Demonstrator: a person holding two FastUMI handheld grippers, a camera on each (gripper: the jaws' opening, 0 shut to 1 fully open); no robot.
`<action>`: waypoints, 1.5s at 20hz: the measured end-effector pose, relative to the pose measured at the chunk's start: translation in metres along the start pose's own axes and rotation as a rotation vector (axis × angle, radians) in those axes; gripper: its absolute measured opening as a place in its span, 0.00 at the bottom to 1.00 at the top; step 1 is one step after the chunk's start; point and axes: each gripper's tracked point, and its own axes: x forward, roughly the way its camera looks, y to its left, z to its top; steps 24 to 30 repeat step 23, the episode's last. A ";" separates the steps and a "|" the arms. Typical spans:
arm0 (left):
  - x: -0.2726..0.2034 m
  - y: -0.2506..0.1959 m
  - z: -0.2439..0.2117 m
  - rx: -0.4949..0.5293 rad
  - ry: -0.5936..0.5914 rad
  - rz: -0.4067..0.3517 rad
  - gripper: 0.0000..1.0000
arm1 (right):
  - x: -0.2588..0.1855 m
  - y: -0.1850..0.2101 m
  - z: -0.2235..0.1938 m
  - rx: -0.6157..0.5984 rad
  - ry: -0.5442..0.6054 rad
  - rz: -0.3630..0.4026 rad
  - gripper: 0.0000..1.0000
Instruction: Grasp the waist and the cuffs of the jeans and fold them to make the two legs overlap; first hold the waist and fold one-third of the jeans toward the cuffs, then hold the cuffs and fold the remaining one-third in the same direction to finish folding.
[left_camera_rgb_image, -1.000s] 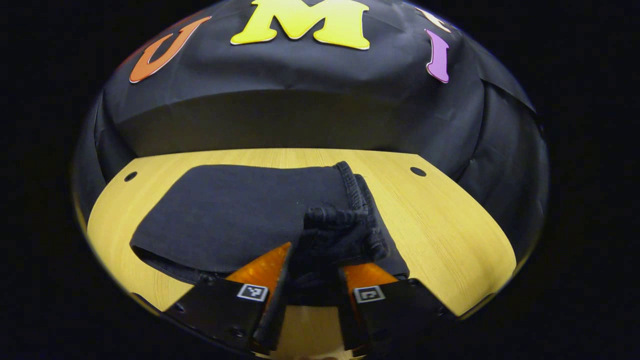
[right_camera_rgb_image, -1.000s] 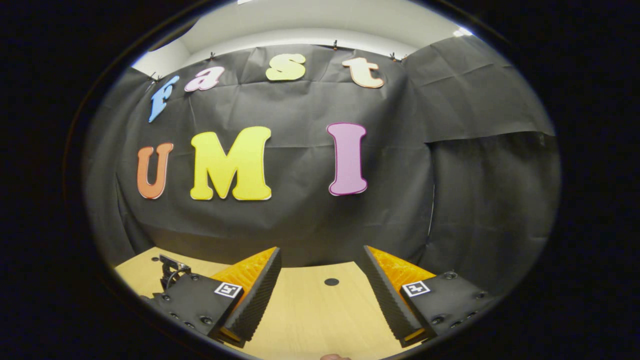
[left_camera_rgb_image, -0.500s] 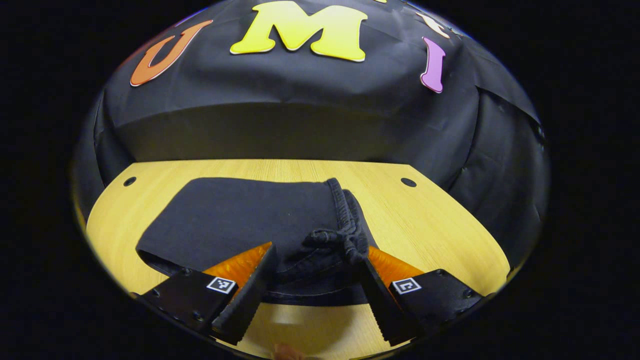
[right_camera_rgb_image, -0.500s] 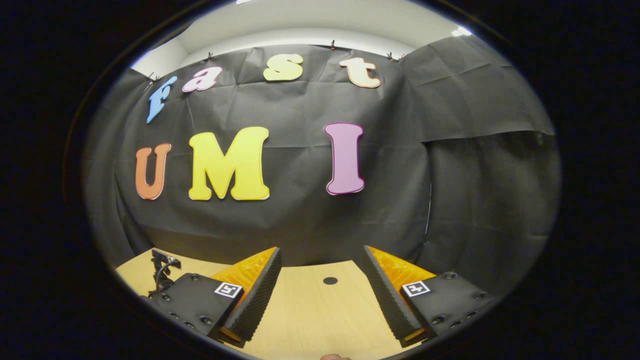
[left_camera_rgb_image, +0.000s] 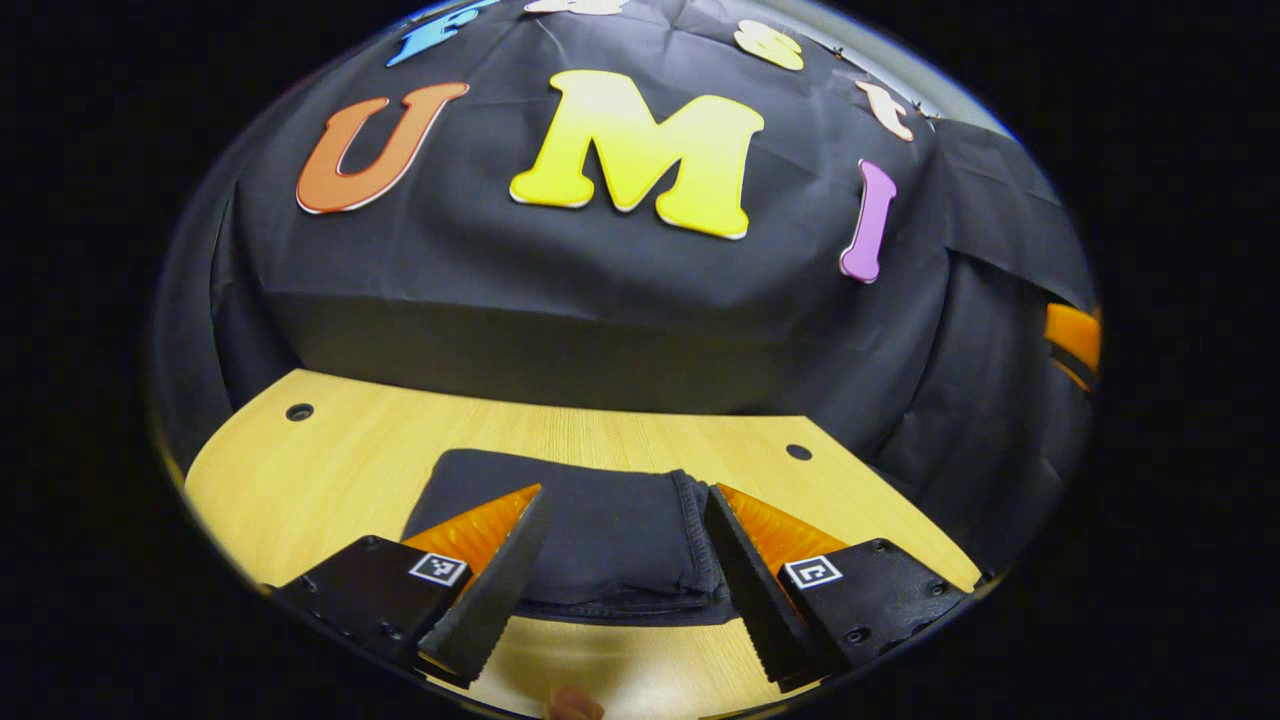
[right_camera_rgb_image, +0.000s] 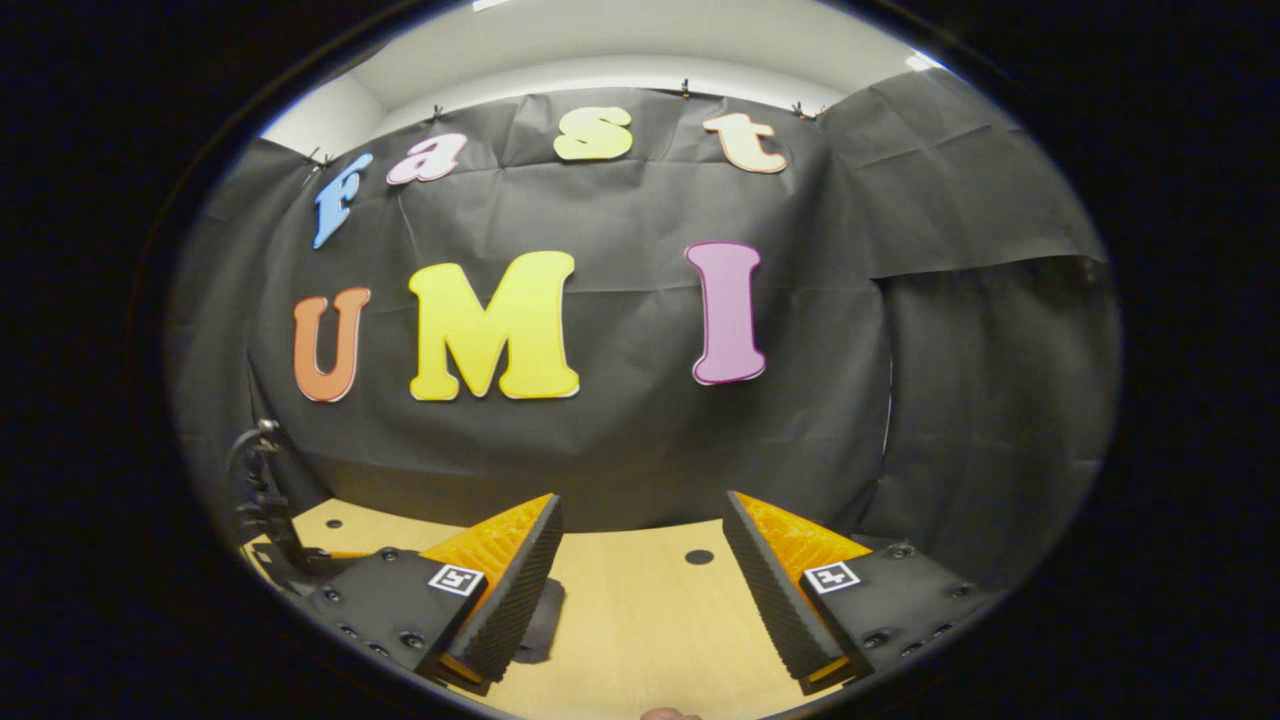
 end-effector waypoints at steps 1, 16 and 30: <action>-0.023 0.004 0.019 0.010 -0.030 0.005 0.99 | -0.002 0.006 -0.001 -0.001 -0.003 0.006 0.97; -0.164 0.105 0.102 0.037 -0.224 0.178 1.00 | -0.053 0.109 -0.009 0.016 0.000 0.127 1.00; -0.207 0.106 0.091 0.080 -0.221 0.233 0.98 | -0.088 0.145 -0.014 -0.060 -0.027 0.137 0.97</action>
